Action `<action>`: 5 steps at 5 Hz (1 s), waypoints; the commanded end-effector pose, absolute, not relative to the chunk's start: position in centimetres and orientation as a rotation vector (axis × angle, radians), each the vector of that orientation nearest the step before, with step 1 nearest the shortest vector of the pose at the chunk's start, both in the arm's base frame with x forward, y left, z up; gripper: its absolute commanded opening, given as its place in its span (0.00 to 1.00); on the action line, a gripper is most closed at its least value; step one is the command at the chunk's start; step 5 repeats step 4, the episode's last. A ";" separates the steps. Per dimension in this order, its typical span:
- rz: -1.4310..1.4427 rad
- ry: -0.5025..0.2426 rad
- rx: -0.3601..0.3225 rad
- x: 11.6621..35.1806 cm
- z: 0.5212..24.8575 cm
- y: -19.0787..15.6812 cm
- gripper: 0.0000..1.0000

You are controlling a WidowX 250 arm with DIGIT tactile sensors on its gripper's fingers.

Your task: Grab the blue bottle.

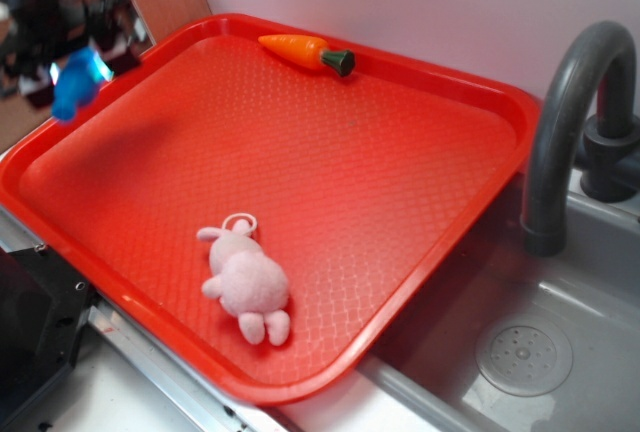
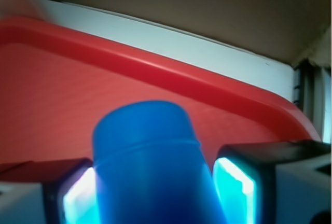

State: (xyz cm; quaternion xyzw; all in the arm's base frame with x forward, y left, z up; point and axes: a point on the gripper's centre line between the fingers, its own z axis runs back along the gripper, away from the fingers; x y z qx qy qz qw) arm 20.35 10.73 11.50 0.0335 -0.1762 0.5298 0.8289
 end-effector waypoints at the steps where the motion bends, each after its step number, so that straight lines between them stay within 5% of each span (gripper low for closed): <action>1: 0.687 -0.370 -0.166 20.2 19.7 5.7 0.00; 2: 0.622 -0.393 -0.241 20.2 22.9 3.8 0.00; 3: 0.518 -0.375 -0.219 20.1 24.3 1.8 0.00; 4: 0.420 -0.285 -0.207 20.8 23.7 2.4 0.00; 5: 0.420 -0.285 -0.207 20.8 23.7 2.4 0.00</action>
